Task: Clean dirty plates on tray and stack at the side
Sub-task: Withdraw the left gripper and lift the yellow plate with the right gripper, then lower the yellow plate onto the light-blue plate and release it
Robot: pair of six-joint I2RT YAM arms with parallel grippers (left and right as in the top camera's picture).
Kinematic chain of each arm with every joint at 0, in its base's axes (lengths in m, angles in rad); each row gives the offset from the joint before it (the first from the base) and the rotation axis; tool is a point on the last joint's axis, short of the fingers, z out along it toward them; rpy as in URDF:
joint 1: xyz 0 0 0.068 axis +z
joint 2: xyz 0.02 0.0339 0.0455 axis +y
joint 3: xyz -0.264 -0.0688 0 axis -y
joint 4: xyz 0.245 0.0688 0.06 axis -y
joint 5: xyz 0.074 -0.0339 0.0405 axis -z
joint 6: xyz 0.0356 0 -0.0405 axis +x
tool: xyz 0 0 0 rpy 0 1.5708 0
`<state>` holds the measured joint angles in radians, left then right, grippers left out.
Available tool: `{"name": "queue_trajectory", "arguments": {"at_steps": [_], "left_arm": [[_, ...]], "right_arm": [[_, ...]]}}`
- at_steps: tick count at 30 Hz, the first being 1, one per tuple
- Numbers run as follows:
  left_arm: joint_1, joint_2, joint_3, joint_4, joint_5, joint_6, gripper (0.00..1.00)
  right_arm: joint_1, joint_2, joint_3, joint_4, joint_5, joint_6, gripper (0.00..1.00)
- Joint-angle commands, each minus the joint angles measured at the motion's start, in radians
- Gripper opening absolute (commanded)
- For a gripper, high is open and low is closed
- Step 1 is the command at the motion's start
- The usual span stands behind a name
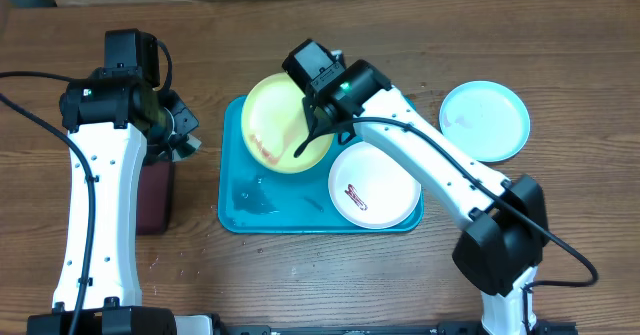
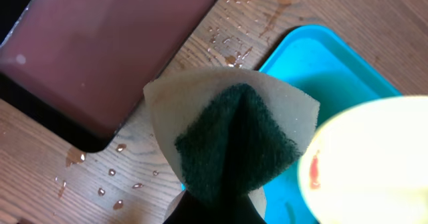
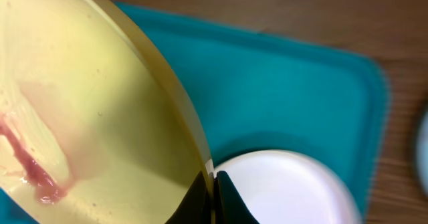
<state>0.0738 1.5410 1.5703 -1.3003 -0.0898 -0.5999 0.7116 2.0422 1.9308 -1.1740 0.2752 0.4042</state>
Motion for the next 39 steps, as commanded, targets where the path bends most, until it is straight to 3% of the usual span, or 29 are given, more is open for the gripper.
{"name": "queue_trajectory", "arguments": {"at_steps": [1, 12, 24, 32, 39], "left_arm": [[0.013, 0.002, -0.005, 0.012, 0.009, 0.013, 0.04], [0.087, 0.002, -0.005, 0.015, 0.036, 0.074, 0.04], [0.129, 0.002, -0.005, 0.016, 0.095, 0.107, 0.04], [0.129, 0.002, -0.005, 0.017, 0.095, 0.107, 0.04], [0.129, 0.002, -0.005, 0.016, 0.095, 0.107, 0.04]], "right_arm": [[0.030, -0.045, 0.023, -0.025, 0.256, -0.073, 0.04], [0.201, -0.047, 0.023, -0.032, 0.796, -0.124, 0.04], [0.238, -0.047, 0.023, -0.025, 0.895, -0.204, 0.04], [0.237, -0.047, 0.023, -0.025, 0.824, -0.203, 0.04], [0.161, -0.049, 0.023, 0.028, 0.348, -0.137, 0.04]]}}
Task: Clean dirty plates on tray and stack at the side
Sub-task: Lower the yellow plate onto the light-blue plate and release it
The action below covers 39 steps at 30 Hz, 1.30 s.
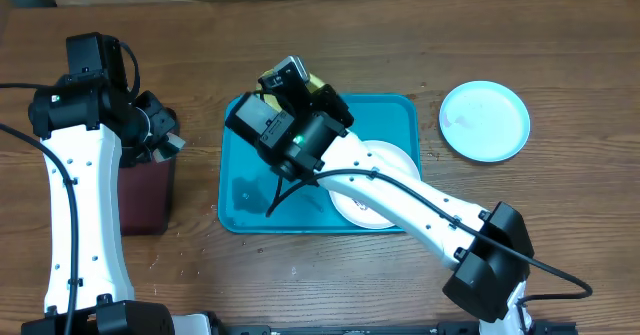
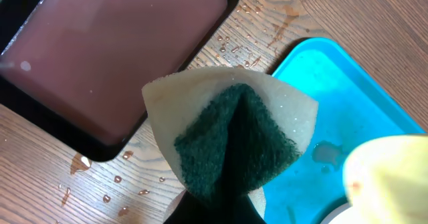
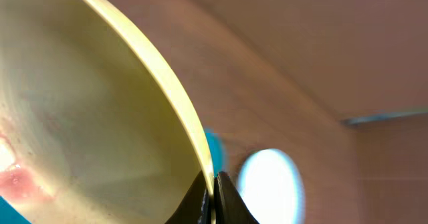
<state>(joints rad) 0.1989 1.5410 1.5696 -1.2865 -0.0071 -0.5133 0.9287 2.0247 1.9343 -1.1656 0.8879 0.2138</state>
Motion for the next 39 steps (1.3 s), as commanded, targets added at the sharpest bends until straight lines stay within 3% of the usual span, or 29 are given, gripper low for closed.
{"name": "queue_trajectory", "arguments": {"at_steps": [1, 8, 11, 16, 19, 26, 31, 39], "left_arm": [[0.004, 0.002, -0.004, 0.001, 0.012, 0.020, 0.04], [0.004, 0.002, -0.004, -0.001, 0.012, 0.021, 0.04], [0.004, 0.002, -0.004, -0.003, 0.012, 0.021, 0.04], [0.004, 0.002, -0.004, -0.005, 0.012, 0.021, 0.04], [0.004, 0.002, -0.004, -0.005, 0.012, 0.021, 0.04], [0.004, 0.002, -0.004, -0.003, 0.012, 0.020, 0.04], [0.004, 0.002, -0.004, -0.003, 0.012, 0.020, 0.04], [0.004, 0.002, -0.004, -0.003, 0.012, 0.020, 0.04]], "right_arm": [[-0.085, -0.031, 0.019, 0.029, -0.356, 0.071, 0.04], [-0.390, -0.031, 0.018, 0.035, -1.057, 0.082, 0.04], [-0.546, -0.031, 0.016, 0.000, -1.204, 0.082, 0.04], [-0.804, -0.031, 0.015, -0.113, -1.217, 0.067, 0.04], [-0.972, -0.031, 0.015, -0.185, -1.126, 0.064, 0.04], [-1.226, -0.031, -0.033, -0.201, -1.064, 0.079, 0.04], [-1.305, -0.031, -0.154, -0.113, -1.063, 0.078, 0.04], [-1.284, -0.031, -0.309, -0.005, -1.064, 0.078, 0.04]]}}
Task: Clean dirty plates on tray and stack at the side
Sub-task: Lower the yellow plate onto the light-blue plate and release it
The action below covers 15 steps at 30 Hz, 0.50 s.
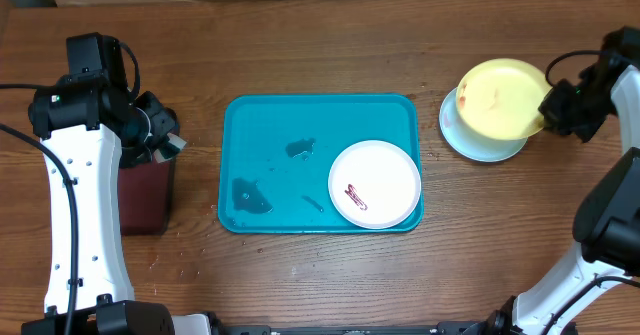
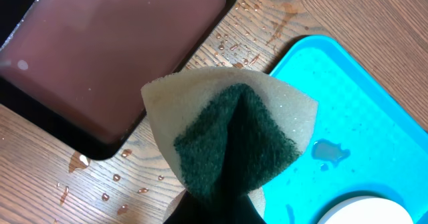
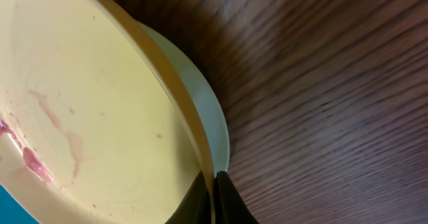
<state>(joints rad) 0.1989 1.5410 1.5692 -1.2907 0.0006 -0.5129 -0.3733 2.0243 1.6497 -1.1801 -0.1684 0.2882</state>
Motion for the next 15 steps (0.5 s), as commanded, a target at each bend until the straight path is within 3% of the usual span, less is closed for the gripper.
{"name": "queue_trajectory", "arguments": {"at_steps": [1, 2, 4, 5, 9, 12, 15], "left_arm": [[0.004, 0.002, -0.003, 0.002, 0.004, 0.020, 0.04], [0.004, 0.002, -0.003, 0.002, 0.004, 0.020, 0.04], [0.004, 0.002, -0.003, 0.002, 0.004, 0.020, 0.04], [0.004, 0.002, -0.003, 0.002, 0.004, 0.020, 0.04], [0.004, 0.002, -0.003, 0.004, 0.005, 0.020, 0.04], [0.004, 0.002, -0.003, 0.009, 0.011, 0.020, 0.04], [0.003, 0.002, -0.003, 0.015, 0.043, 0.020, 0.04]], "right_arm": [[0.020, -0.031, -0.027, 0.007, -0.008, 0.004, 0.04], [0.022, -0.031, -0.027, 0.001, -0.008, 0.004, 0.10], [0.027, -0.031, -0.027, -0.019, -0.013, 0.003, 0.39], [0.027, -0.031, -0.027, -0.032, -0.023, -0.002, 0.46], [0.028, -0.031, -0.027, -0.076, -0.156, -0.080, 0.51], [0.053, -0.031, -0.027, -0.121, -0.440, -0.303, 0.53], [0.118, -0.031, -0.027, -0.166, -0.571, -0.468, 0.57]]}}
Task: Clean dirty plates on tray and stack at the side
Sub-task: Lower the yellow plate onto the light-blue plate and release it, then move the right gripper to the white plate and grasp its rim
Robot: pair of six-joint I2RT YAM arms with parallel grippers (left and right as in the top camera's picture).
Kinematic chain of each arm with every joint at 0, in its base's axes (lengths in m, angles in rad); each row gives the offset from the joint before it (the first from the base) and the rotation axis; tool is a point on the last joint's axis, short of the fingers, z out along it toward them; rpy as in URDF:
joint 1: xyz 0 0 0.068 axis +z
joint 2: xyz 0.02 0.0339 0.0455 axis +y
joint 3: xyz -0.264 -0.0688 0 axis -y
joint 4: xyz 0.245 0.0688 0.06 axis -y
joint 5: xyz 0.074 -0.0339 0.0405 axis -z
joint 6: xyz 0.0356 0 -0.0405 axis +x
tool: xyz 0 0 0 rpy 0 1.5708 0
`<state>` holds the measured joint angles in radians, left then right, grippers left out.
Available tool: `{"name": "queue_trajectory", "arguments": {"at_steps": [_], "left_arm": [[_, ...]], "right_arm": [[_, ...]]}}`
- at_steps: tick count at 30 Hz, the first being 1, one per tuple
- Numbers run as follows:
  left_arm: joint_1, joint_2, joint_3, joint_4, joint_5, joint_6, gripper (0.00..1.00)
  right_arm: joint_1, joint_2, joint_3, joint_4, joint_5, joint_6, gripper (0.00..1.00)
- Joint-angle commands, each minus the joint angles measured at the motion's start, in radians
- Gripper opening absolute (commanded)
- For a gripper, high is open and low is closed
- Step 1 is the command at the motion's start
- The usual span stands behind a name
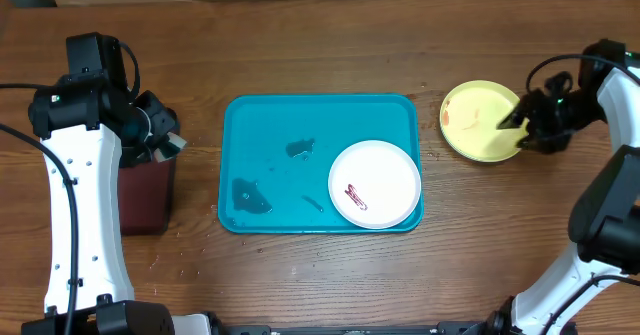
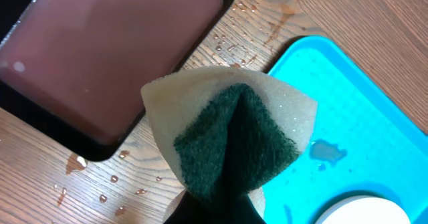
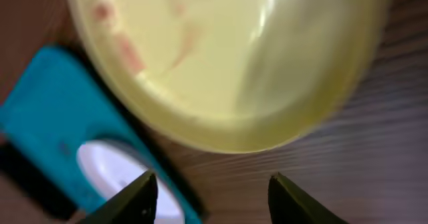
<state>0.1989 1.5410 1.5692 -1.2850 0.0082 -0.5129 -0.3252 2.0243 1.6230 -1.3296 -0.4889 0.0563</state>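
Note:
A yellow plate [image 1: 478, 121] [image 3: 227, 57] with faint pink smears lies flat on the table right of the teal tray [image 1: 300, 115], covering the plate beneath it. My right gripper [image 1: 520, 125] [image 3: 210, 198] is open just off its right rim, holding nothing. A white plate [image 1: 374, 183] with a red smear rests in the tray's right half. My left gripper [image 1: 163, 138] is shut on a folded sponge [image 2: 231, 137], tan outside and green inside, left of the tray.
A dark red tub [image 1: 145, 190] [image 2: 100, 50] of liquid stands left of the tray. Water drops dot the wood [image 2: 107, 180] beside it. Small puddles [image 1: 248, 195] lie on the tray's left half.
My right gripper was shut on the yellow plate's rim, holding it tilted above the pale blue plate. Now it is open and the plate lies flat there. The left arm has not moved.
My right gripper held the smeared yellow plate tilted over the tray with the sponge close by on the left. Then the plate was raised over the tray and the left arm stood back by the tub. Later the plate hung over the pale blue plate, where it now lies released.

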Motion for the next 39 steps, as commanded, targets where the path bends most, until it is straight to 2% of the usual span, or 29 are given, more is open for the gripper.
{"name": "queue_trajectory", "arguments": {"at_steps": [1, 6, 9, 13, 17, 19, 24, 28, 32, 39], "left_arm": [[0.003, 0.002, -0.003, 0.011, 0.046, 0.020, 0.04], [0.003, 0.008, -0.003, 0.011, 0.071, 0.043, 0.04], [0.003, 0.014, -0.003, 0.009, 0.071, 0.065, 0.04], [0.003, 0.028, -0.003, 0.006, 0.071, 0.072, 0.04], [0.003, 0.042, -0.003, 0.003, 0.071, 0.072, 0.04], [0.003, 0.046, -0.005, 0.002, 0.071, 0.072, 0.04], [0.003, 0.047, -0.005, 0.003, 0.071, 0.075, 0.04], [0.003, 0.047, -0.005, 0.003, 0.071, 0.095, 0.04], [0.003, 0.047, -0.005, 0.007, 0.071, 0.095, 0.04], [0.003, 0.047, -0.005, 0.006, 0.071, 0.109, 0.04]], "right_arm": [[0.098, -0.031, 0.000, -0.022, -0.249, -0.267, 0.58], [0.298, -0.031, 0.000, 0.011, -0.098, -0.315, 0.59], [0.432, -0.031, 0.000, 0.057, 0.055, -0.310, 0.66], [0.591, -0.031, 0.000, 0.109, 0.312, -0.238, 0.69], [0.689, -0.031, 0.000, 0.132, 0.535, -0.179, 0.68], [0.705, -0.027, 0.000, 0.139, 0.548, -0.179, 0.68], [0.700, -0.001, -0.001, 0.146, 0.548, -0.192, 0.47], [0.695, 0.025, -0.001, 0.142, 0.539, -0.199, 0.47], [0.696, 0.048, -0.001, 0.132, 0.457, -0.254, 0.52], [0.696, 0.073, -0.048, 0.150, 0.450, -0.267, 0.51]]}}
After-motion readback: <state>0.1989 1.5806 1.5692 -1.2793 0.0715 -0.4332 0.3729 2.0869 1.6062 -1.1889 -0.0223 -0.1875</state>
